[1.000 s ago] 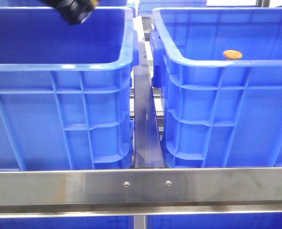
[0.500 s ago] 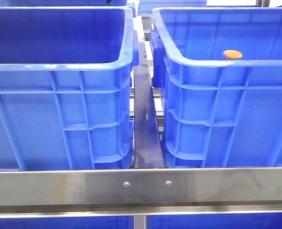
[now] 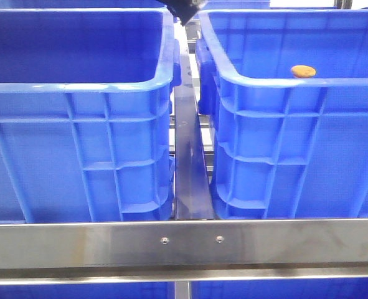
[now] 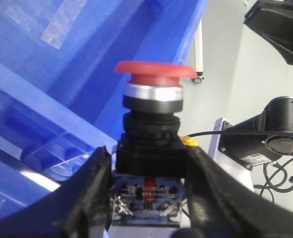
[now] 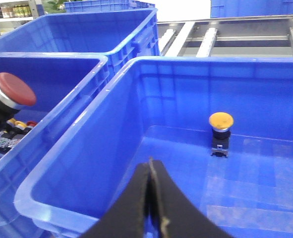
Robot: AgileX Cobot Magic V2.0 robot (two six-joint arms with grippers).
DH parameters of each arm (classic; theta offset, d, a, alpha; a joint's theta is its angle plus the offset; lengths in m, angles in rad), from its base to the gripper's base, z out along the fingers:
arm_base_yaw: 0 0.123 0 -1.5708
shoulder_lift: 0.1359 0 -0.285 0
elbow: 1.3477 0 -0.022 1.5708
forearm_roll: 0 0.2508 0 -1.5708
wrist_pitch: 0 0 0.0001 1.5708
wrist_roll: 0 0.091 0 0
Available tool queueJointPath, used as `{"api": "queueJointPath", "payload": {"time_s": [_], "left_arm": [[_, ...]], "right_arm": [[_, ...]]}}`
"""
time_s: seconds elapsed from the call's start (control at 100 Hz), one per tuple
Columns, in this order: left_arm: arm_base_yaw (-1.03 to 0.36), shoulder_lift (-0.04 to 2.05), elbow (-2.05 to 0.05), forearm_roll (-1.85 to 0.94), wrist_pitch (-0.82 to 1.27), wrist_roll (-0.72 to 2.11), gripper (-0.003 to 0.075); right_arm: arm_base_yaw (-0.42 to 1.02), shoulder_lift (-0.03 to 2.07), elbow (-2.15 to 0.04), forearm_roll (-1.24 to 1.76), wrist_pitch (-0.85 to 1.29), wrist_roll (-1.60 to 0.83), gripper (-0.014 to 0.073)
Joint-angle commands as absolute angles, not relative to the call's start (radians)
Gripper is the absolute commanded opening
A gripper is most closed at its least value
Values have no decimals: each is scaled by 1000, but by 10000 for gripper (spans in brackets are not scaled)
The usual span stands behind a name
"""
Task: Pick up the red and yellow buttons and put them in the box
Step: 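Grasp the red button with the right gripper and release the left gripper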
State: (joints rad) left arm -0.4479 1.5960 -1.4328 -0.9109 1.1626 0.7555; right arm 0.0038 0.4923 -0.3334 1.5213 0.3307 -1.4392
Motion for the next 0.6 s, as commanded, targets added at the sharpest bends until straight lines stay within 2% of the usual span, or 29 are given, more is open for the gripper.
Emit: {"api": "queueJointPath", "payload": {"time_s": [0.0, 0.14, 0.21, 0.37, 0.59], "left_arm": [[-456, 1557, -1462, -984, 1154, 758, 95], [-456, 1557, -1462, -984, 1154, 758, 95], [-456, 1557, -1462, -984, 1154, 758, 95], [-456, 1557, -1462, -984, 1154, 758, 95], [-456, 1557, -1462, -984, 1154, 758, 95]], "right_arm": [[1, 492, -362, 1547, 357, -1450, 157], [1, 492, -365, 1547, 381, -1450, 474], [1, 492, -374, 1554, 393, -1450, 552], [1, 523, -421, 1573, 468, -1406, 556], [1, 715, -542, 1573, 720, -1155, 556]]}}
